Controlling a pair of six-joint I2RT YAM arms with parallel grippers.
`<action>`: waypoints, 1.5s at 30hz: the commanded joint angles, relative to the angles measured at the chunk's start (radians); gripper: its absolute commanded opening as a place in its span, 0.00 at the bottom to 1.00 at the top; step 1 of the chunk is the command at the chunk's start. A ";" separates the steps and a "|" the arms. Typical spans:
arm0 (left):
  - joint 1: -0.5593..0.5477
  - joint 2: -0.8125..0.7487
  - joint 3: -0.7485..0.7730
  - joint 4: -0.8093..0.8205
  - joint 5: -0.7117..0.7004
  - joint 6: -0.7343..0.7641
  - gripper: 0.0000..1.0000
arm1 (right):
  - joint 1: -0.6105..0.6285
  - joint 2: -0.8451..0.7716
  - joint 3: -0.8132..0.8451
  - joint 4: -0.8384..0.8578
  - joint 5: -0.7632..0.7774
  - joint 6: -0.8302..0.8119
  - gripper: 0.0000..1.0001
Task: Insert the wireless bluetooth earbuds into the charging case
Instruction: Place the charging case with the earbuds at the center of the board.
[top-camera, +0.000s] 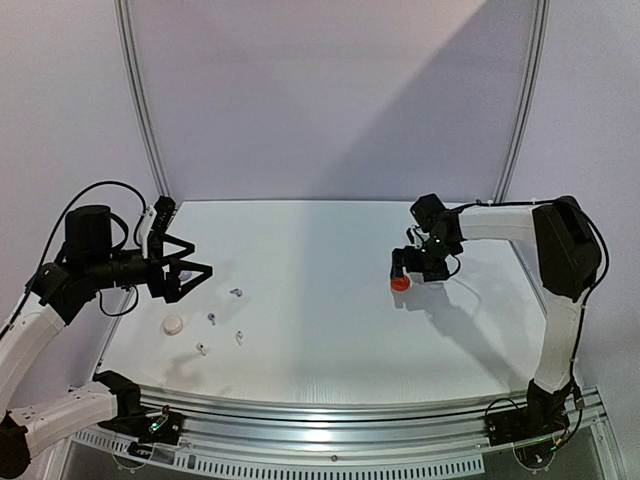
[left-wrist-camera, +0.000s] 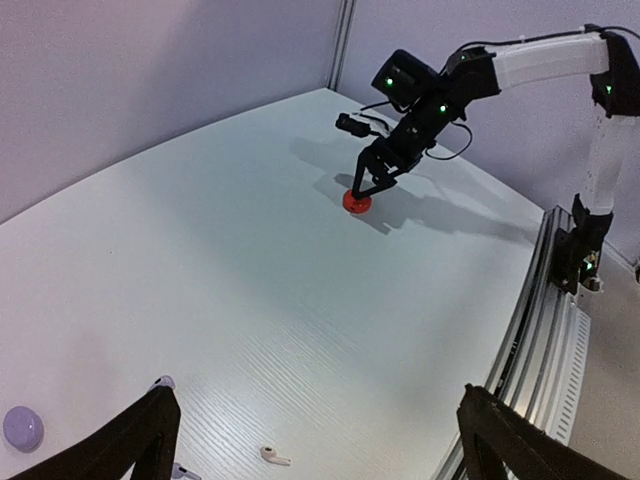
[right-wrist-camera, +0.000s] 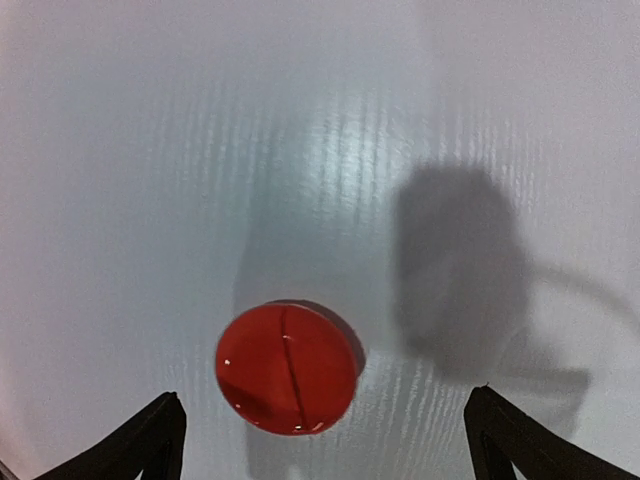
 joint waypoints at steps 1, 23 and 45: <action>0.010 -0.001 -0.006 0.007 0.019 0.004 0.99 | 0.061 0.071 0.107 -0.116 0.181 -0.106 0.99; 0.015 0.000 -0.008 0.008 0.041 0.012 0.99 | 0.109 0.209 0.206 -0.164 0.204 -0.185 0.33; 0.023 0.003 -0.005 0.001 0.055 -0.009 0.99 | 0.111 0.118 0.250 -0.136 0.309 -0.174 0.99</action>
